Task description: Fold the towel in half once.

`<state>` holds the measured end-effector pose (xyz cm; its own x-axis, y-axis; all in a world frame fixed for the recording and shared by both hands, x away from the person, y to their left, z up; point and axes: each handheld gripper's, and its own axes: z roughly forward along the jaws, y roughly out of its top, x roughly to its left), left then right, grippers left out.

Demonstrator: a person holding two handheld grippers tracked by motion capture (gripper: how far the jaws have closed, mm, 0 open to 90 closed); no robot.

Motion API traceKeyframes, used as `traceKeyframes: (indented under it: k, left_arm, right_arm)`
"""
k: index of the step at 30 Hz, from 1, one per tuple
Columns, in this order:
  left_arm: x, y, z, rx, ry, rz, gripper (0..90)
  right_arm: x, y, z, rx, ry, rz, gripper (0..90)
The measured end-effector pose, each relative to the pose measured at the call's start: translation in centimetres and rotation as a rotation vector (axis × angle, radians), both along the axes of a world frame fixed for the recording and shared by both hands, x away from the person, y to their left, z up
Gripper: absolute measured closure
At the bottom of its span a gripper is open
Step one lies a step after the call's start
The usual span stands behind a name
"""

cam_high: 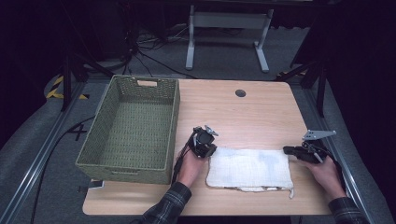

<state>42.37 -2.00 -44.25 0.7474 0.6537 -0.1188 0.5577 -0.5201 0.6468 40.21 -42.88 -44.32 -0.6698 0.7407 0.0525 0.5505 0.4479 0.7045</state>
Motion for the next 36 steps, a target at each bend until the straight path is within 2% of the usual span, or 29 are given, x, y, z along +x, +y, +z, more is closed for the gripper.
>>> traceKeyframes:
  k: [3,5,6,8,13,19,26,31,36]
  left_arm:
    - [0.3,0.3,0.2,-0.025,-0.006,0.017,85.5]
    - [0.6,0.4,0.5,-0.021,-0.018,0.019,85.5]
    - [0.6,0.4,0.6,-0.032,-0.018,0.04,85.5]
    - [0.9,0.5,1.1,-0.049,-0.046,0.052,85.4]
    - [0.9,0.8,1.4,-0.073,-0.054,0.059,85.4]
    - [0.1,0.9,1.9,-0.084,-0.074,0.052,85.4]
    - [-1.5,1.7,2.6,-0.091,-0.096,0.038,85.4]
    - [-2.8,1.6,2.8,-0.065,-0.121,0.009,85.4]
    - [-4.2,1.7,2.8,-0.058,-0.13,-0.005,85.4]
  right_arm:
    - [0.8,0.0,0.4,0.0,-0.02,-0.005,87.6]
    - [1.5,0.1,0.7,0.002,-0.037,-0.009,87.6]
    - [1.8,0.1,1.0,0.006,-0.044,-0.008,87.6]
    - [2.3,0.2,1.4,0.014,-0.059,-0.013,87.6]
    - [2.5,0.1,1.9,0.036,-0.08,-0.017,87.6]
    - [1.8,0.2,2.1,0.05,-0.084,-0.006,87.6]
    - [0.1,0.1,2.5,0.06,-0.092,0.02,87.6]
    - [-1.2,0.1,2.6,0.064,-0.088,0.033,87.6]
    - [-2.5,0.2,2.4,0.07,-0.081,0.051,87.6]
